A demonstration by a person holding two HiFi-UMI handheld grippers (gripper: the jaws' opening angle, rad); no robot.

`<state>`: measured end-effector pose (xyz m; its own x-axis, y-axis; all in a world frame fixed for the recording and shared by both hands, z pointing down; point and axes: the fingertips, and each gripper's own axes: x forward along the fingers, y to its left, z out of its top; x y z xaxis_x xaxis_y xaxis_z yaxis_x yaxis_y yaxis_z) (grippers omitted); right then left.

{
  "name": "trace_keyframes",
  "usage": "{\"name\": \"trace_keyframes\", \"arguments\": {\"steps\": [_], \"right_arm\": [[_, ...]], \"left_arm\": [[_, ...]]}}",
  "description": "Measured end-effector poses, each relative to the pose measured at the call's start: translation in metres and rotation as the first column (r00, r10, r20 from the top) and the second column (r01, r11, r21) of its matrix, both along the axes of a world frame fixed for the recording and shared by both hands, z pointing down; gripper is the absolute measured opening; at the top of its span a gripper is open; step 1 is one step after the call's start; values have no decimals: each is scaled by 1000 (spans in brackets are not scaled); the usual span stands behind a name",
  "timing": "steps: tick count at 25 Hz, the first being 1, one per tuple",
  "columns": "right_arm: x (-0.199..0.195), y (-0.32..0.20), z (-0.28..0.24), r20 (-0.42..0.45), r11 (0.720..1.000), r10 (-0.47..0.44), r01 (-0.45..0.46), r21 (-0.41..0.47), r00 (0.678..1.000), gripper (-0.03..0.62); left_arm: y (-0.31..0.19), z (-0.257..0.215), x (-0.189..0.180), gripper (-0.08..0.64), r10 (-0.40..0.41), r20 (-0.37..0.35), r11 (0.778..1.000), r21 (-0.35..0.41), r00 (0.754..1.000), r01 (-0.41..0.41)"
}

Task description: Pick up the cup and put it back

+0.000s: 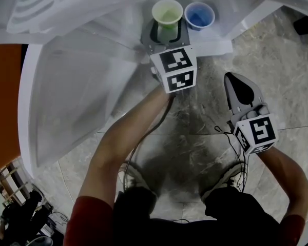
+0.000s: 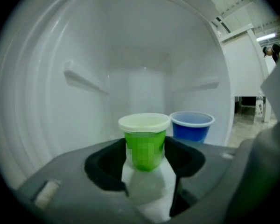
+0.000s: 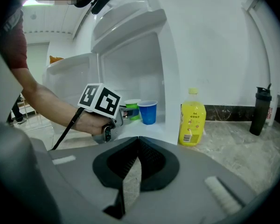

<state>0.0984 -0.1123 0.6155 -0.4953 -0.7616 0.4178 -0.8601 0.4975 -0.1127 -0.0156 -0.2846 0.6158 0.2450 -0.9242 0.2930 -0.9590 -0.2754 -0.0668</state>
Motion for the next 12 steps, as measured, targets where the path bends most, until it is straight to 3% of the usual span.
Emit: {"name": "trace_keyframes", "arguments": {"steps": [12], "right_arm": [[-2,1,-4,-5,1000,-5,5,4,1000,1]], "left_arm": [[10,-5,0,253,44,-15,999,28,999,-44]]}}
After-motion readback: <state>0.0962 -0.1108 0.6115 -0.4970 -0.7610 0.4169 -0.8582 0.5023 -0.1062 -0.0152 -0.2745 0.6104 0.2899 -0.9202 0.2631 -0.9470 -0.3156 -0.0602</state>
